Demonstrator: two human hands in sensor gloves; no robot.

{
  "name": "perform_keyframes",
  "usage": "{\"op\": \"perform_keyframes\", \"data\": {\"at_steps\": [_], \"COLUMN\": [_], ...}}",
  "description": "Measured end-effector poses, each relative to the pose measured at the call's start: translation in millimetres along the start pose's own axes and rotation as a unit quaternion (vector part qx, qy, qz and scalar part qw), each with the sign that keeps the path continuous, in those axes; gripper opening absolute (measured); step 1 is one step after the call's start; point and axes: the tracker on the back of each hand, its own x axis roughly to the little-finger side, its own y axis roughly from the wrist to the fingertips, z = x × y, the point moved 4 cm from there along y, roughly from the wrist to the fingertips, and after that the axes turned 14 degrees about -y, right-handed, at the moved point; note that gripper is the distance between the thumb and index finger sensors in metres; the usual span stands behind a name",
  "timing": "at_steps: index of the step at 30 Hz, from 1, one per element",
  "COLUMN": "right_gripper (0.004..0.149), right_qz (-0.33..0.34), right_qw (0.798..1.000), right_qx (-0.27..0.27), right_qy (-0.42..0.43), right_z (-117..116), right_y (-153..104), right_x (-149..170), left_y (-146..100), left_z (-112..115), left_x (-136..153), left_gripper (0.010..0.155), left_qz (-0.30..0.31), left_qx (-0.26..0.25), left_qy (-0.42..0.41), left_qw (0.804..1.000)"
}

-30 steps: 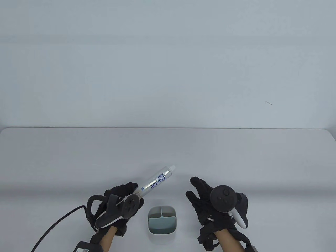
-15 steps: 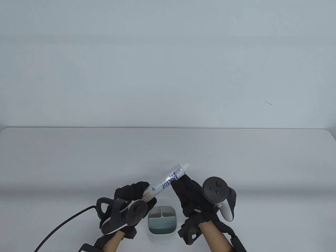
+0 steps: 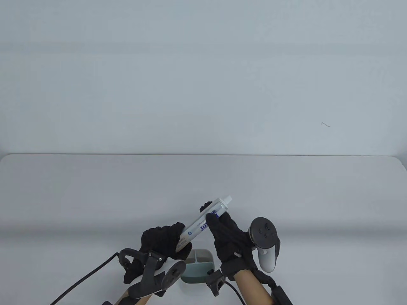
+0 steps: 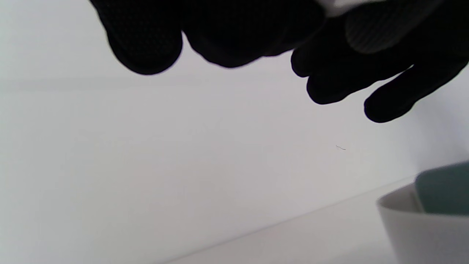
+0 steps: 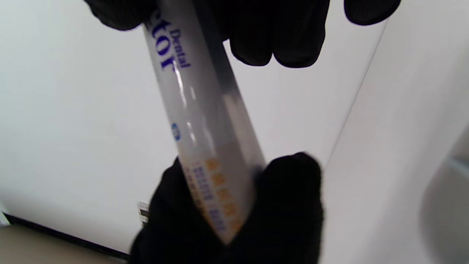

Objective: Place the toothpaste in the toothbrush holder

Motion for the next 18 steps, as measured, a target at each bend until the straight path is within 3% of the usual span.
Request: {"op": "perform_keyframes", "data": {"at_steps": [4,7,14,15,18], "right_gripper": [0.077,0.082,0.089,0.089,0.088], "right_qz": [0.001,0.003,0.045,0.055,0.074], "right_qw": [0.990,0.980,0.976,0.977,0.977], "right_qx": [0.031,0.038,0.054,0.055,0.052], "right_qy": [0.139,0.197,0.206,0.199,0.192], "right_z": [-7.0,-10.3,-9.1,-8.5,-5.0], "right_y": [-8.4,-10.0,-13.1,-13.9,-15.4], "right_x": [-1.6,-4.5,-13.8,-15.7,-20.8], "left_y": [-2.9,-3.8,-6.2,-7.0,-7.7], "left_z": [-3.5,-3.6,-4.8,-4.5,-6.7], "left_x": [-14.0,-21.1,-22.9,-23.6,-24.0], "left_gripper": [0.087,0.087,0.085,0.074,0.071], "left_qz": [0.026,0.042,0.051,0.053,0.058], "left_qx": [-0.013,-0.016,-0.019,-0.017,-0.019], "left_qy": [0.011,0.023,-0.004,-0.004,-0.014], "left_qw": [1.000,0.999,0.998,0.998,0.998]}}
